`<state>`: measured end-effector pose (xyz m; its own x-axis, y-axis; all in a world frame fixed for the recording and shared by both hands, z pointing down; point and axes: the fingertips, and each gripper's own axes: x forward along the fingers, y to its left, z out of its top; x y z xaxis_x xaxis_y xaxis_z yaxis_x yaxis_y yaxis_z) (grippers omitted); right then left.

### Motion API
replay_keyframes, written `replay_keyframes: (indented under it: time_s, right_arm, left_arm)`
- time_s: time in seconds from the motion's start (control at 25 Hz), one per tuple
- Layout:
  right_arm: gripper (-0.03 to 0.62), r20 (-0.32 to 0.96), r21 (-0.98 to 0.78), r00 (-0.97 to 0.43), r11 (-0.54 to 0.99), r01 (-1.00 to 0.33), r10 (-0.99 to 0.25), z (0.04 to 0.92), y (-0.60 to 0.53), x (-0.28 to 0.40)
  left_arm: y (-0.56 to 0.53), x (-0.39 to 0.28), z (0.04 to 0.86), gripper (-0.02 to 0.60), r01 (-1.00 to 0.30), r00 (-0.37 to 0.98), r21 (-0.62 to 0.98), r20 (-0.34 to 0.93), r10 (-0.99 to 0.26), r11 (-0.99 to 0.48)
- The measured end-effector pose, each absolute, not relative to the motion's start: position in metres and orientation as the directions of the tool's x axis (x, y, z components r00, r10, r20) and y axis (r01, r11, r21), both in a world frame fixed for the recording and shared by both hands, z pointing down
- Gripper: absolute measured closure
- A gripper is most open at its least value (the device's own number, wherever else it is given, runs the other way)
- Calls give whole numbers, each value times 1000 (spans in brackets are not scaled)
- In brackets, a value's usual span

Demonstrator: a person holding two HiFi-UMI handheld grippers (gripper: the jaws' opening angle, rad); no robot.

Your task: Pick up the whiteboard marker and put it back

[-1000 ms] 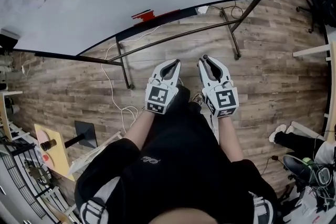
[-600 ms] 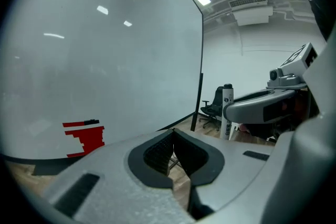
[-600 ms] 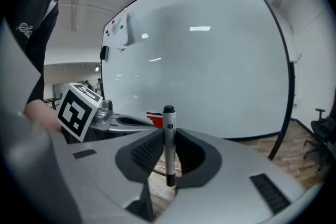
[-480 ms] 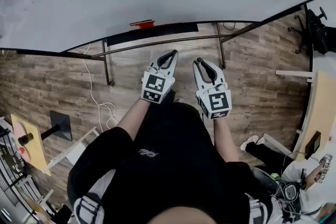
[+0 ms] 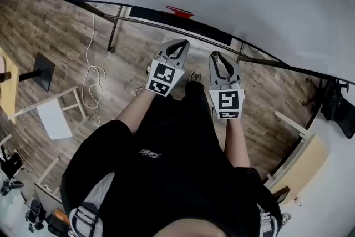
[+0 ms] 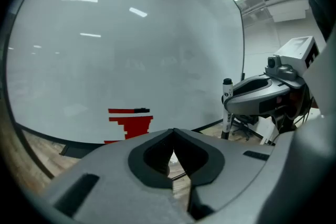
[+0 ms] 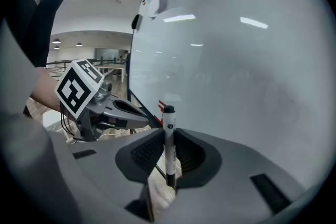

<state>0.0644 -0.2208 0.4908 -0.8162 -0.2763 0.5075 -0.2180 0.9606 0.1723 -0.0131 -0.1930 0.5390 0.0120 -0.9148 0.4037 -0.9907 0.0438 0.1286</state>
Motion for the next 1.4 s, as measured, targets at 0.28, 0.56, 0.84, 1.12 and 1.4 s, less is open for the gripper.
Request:
replay_keyframes:
  time_s: [0.28,0.56,0.84,1.12,1.4]
  right_arm:
    - [536,564,219,-825,971,95,-47,510,-216,29]
    - [536,654,317,-756,919,233,-34,531,-223,27]
    - [536,730,379,-679,873,307,-78,561,-231,2]
    - [536,786,434,-600,824,364,-149,598,-242,-20]
    - [536,815,437,-549,819,372,-186,623,-248,-36]
  left_arm:
    - [-164,-30,543,575,-929,-273,114,430,-861,351]
    - [-124,-4,555,575,-858,-417,69,487,-767,510]
    - [-115,-31,583,575,-826,-430,104,518,-739,553]
    - [-122,-58,598,575,-837,-404,122,518,-754,533]
    - [-107,-71,621,575,-806,-402,169,547,-734,567]
